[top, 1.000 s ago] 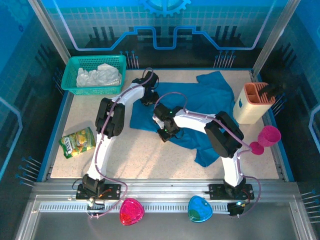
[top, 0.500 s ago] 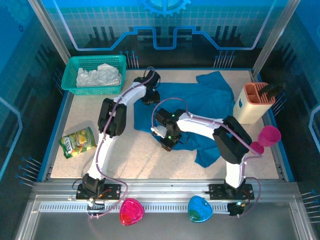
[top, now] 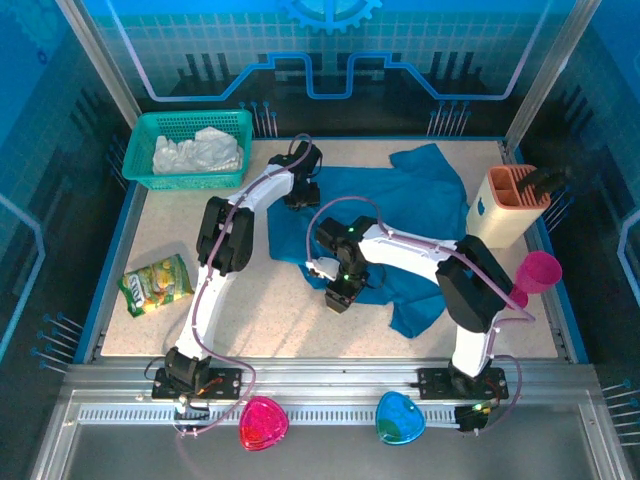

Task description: Fold and stack the t-shirts

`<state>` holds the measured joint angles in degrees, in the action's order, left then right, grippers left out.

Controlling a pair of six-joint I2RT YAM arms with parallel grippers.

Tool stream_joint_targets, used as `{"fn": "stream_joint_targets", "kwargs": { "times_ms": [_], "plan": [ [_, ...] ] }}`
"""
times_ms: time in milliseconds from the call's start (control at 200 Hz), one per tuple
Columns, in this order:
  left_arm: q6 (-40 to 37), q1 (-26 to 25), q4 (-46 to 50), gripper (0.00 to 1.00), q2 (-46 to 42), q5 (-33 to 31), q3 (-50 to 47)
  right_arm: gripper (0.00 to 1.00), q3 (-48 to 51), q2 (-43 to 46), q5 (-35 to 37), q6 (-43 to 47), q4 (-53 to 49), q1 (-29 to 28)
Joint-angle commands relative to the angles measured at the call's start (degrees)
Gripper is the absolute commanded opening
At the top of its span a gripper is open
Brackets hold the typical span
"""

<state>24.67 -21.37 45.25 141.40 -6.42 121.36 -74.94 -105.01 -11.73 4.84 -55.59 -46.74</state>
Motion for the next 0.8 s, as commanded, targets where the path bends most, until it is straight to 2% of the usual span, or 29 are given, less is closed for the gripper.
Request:
{"fn": "stream_joint_targets", "kwargs": {
  "times_ms": [0, 140, 350, 610, 796],
  "plan": [
    [-1.78, -0.08, 4.40, 0.41, 0.71, -1.22, -1.59, 0.44, -3.18, 0.91, 2.67, -0.48, -2.66, -1.54],
    [-2.81, -0.85, 4.97, 0.46, -3.52, -1.14, -1.41, 0.45, -6.33, 0.41, 6.62, 0.26, -1.57, -3.71],
    [-4.07, -1.31, 6.80, 0.52, -7.78, -2.55, -0.42, 0.40, -10.93, -6.25, 7.21, -0.04, 2.74, -5.68],
    [-4.61, -1.22, 6.11, 0.52, -6.55, -4.13, -1.21, 0.35, -14.79, -13.07, 7.94, -5.30, 9.27, -5.74],
    [-4.51, -0.96, 4.84, 0.51, -2.91, -5.30, -1.11, 0.33, -16.61, -16.06, 11.40, -9.39, 11.38, -5.76]
  ]
}}
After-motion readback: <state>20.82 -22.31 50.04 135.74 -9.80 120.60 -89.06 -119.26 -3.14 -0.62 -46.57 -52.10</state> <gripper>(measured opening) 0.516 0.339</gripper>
